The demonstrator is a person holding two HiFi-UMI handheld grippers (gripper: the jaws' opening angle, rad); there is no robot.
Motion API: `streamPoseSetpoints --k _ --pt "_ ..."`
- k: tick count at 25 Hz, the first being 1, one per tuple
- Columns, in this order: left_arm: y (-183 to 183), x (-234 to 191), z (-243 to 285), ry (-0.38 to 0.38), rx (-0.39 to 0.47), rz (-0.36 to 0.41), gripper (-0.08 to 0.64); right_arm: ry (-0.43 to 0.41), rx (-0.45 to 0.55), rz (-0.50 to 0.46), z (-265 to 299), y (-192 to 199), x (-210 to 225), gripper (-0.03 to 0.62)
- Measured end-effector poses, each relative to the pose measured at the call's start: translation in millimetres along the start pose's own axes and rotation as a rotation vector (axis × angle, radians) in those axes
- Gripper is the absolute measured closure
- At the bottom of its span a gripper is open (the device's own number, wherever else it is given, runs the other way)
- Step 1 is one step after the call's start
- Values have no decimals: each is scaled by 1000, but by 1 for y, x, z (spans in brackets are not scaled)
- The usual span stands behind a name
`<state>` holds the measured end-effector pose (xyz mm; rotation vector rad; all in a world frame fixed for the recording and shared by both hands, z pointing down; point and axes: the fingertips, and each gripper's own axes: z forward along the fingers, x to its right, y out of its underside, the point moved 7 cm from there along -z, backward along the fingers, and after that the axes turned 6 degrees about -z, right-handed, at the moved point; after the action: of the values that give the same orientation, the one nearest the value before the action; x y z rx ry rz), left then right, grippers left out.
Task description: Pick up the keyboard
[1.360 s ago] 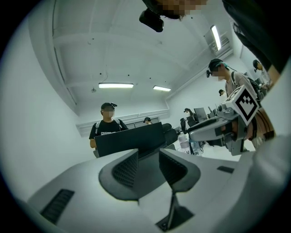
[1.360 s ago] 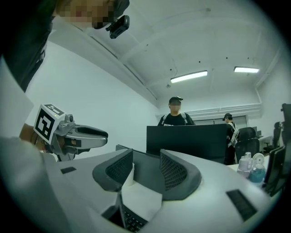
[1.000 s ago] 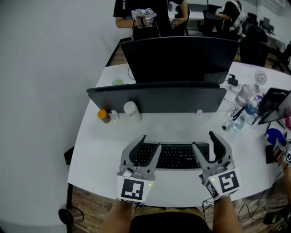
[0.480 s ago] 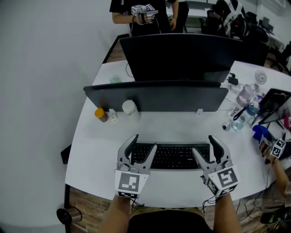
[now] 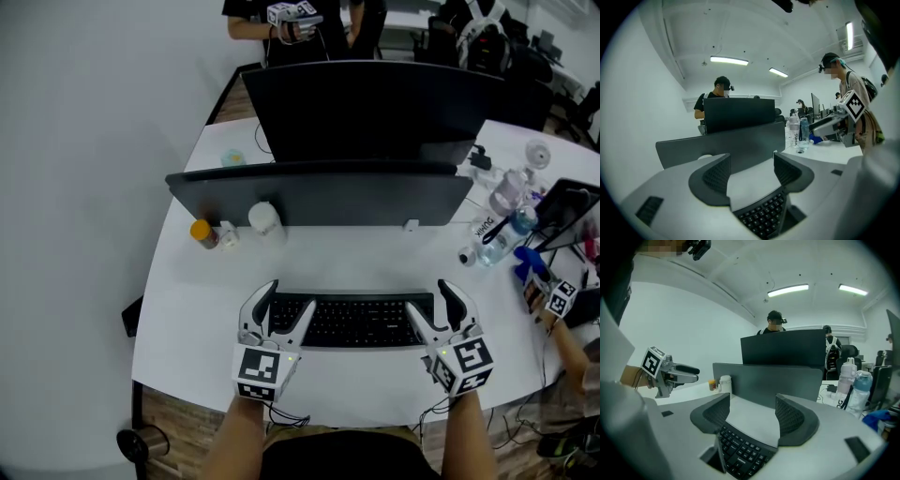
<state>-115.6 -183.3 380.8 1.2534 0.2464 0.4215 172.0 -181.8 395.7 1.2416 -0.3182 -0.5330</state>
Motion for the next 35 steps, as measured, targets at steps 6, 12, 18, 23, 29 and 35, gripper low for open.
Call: streamPoseSetpoints --k 6,12,18,23,29,35 --pt "22 -3 4 29 -77 -19 254 6 -49 8 5 20 5 318" --pt "45 -10 8 37 -149 -39 235 -18 -125 33 12 45 8 316" --pt "67 -21 12 22 -226 -51 231 6 -183 55 14 66 23 314" --pt "83 -30 15 12 -269 -59 224 16 -225 79 17 81 28 313" --pt "105 -39 18 3 -343 -81 210 33 -281 96 21 102 37 313" --pt "125 -48 19 -1 -396 -125 199 32 -343 109 27 120 44 313"
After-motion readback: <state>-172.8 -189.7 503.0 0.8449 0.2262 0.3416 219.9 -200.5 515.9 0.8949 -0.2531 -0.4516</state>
